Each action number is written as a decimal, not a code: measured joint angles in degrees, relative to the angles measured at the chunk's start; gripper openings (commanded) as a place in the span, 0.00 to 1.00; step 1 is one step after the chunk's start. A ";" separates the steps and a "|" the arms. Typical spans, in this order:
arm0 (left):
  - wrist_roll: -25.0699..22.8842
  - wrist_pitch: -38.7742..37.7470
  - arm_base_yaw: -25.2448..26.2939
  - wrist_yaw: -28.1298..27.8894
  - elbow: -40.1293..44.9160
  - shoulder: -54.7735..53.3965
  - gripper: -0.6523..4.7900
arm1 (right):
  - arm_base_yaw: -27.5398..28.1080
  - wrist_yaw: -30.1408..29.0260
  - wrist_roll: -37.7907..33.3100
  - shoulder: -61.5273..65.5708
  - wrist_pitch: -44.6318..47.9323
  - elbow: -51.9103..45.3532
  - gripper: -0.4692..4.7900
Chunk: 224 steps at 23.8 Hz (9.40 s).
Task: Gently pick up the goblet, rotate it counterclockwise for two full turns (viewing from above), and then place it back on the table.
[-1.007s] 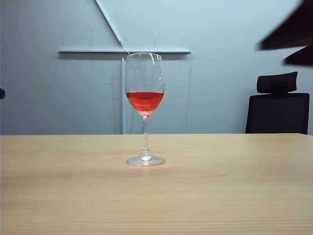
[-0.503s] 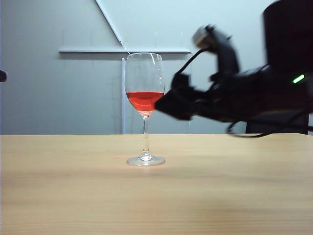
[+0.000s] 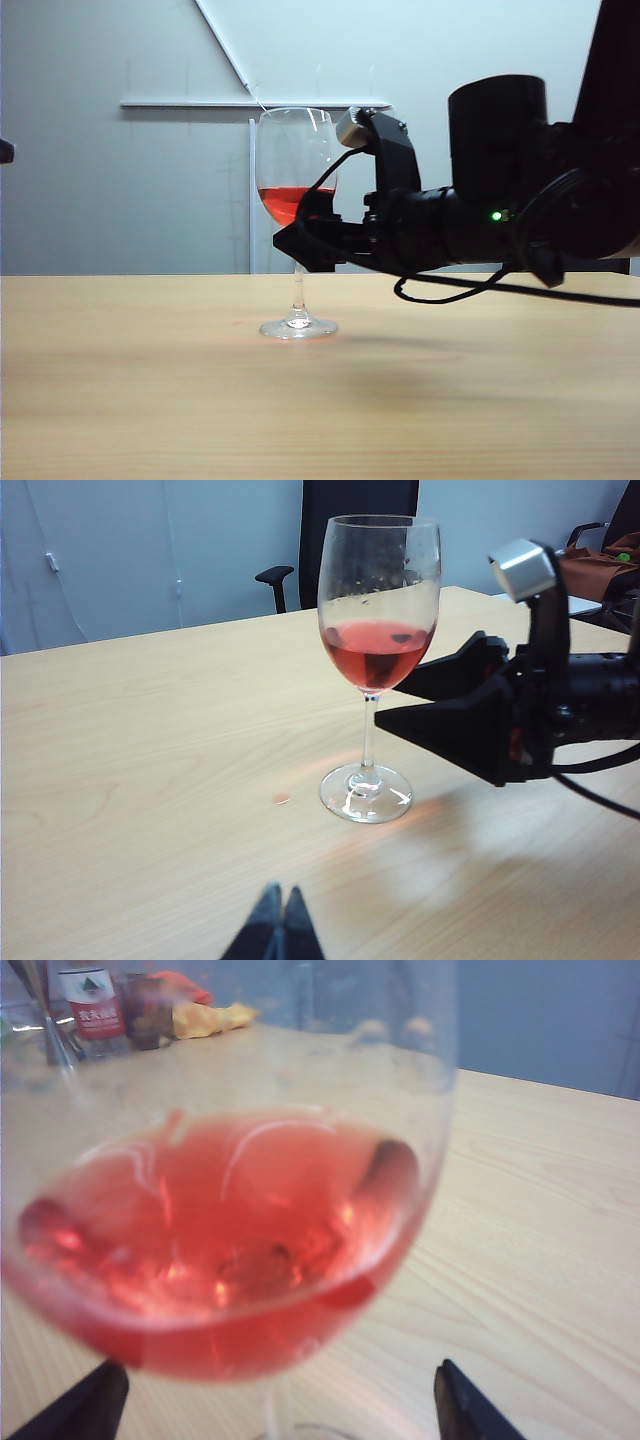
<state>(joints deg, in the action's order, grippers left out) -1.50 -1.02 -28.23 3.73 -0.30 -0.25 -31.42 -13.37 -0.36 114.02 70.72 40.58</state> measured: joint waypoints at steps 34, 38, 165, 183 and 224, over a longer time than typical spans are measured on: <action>0.00 0.00 0.00 0.00 0.00 0.00 0.11 | -1.40 -1.84 -1.53 6.01 -1.25 7.45 0.42; 0.00 0.00 0.00 -0.02 0.00 0.00 0.11 | -1.70 -1.73 -1.51 6.34 -1.42 7.45 0.38; 0.00 0.00 0.00 0.00 0.00 0.00 0.11 | -5.75 13.18 -9.79 -15.39 -3.21 -5.77 0.08; 0.00 0.00 0.00 0.00 0.00 0.00 0.11 | -4.11 10.32 -5.20 0.31 -1.33 0.72 0.08; 0.00 2.75 27.47 -0.13 0.00 -0.07 0.11 | -14.67 12.04 0.37 -51.15 -34.99 -20.87 0.07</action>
<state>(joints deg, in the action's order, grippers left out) -1.50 1.74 -0.75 3.60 -0.30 -0.32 -46.09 -1.32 0.01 62.87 35.73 19.70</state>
